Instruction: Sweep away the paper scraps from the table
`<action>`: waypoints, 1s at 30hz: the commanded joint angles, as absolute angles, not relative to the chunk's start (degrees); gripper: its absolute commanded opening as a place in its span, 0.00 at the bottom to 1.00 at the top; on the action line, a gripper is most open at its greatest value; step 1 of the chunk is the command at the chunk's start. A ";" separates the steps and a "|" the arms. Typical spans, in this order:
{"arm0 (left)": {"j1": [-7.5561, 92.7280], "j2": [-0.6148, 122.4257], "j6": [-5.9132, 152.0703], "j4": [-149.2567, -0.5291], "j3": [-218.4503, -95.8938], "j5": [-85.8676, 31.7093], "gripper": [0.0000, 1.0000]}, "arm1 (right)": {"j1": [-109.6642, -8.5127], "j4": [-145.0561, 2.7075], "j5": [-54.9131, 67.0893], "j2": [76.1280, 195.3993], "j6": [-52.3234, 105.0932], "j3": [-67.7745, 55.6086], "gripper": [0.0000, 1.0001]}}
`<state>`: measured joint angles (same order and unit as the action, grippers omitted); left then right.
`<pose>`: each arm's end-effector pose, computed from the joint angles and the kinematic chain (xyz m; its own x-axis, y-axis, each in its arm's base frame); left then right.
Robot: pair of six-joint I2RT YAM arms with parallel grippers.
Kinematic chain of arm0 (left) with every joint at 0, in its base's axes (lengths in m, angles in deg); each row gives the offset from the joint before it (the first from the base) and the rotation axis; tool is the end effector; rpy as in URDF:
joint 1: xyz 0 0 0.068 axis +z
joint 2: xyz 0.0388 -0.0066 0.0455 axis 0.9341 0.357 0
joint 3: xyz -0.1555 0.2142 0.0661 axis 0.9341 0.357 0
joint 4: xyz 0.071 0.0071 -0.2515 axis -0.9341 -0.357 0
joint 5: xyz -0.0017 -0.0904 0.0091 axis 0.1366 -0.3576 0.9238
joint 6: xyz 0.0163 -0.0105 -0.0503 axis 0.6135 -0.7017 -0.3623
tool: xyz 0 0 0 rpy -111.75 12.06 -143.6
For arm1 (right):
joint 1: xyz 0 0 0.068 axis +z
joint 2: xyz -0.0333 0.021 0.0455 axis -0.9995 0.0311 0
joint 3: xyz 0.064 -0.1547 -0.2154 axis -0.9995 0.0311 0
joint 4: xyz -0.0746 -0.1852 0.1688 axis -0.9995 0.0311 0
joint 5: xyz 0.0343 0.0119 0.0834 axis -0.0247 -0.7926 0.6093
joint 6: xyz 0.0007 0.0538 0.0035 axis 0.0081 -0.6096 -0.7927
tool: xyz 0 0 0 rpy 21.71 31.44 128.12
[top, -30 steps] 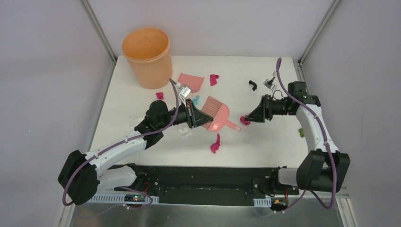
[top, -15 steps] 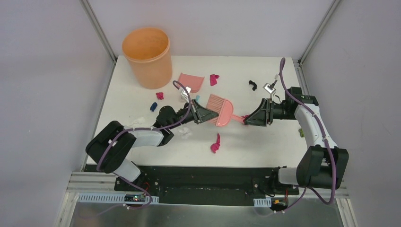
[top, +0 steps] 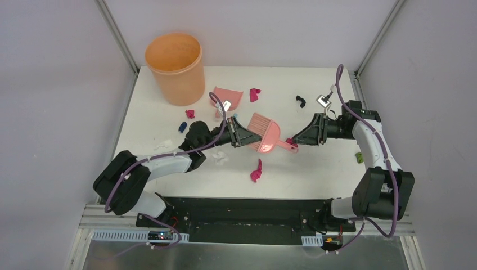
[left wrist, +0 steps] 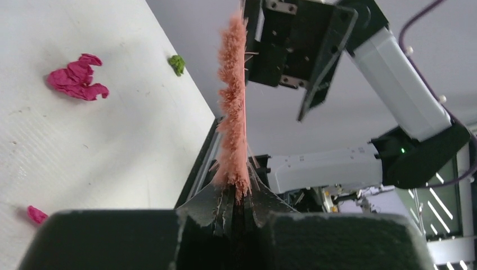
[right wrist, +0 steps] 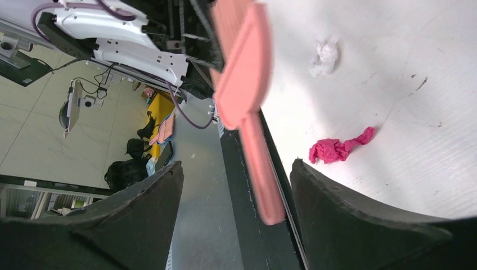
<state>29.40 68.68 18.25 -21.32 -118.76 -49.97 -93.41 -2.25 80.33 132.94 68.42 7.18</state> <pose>0.2171 -0.2040 0.2400 -0.8299 -0.3305 -0.4494 0.4538 0.0685 -0.8884 0.2269 0.0148 0.2838 -0.7728 -0.0116 -0.6345 -0.6266 0.1728 0.7600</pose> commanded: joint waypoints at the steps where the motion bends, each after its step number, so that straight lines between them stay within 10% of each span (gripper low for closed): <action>1: 28.57 61.12 25.56 -31.63 -122.59 -52.43 0.00 | -94.45 -3.18 80.91 134.49 69.42 3.70 0.73; 10: 28.61 58.28 29.21 -36.03 -126.08 -50.06 0.00 | -94.46 4.36 81.55 135.02 77.23 4.70 0.70; 17: 28.62 60.38 28.64 -32.86 -126.40 -49.67 0.00 | -94.37 6.28 81.00 132.20 81.12 6.27 0.36; 30: 28.66 61.22 30.51 -32.07 -125.87 -47.36 0.00 | -92.96 6.28 80.07 131.56 81.42 7.43 0.41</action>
<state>28.90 60.83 28.78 -35.59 -124.18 -49.30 -93.84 5.94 79.61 133.05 78.72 7.14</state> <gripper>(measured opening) 0.047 0.410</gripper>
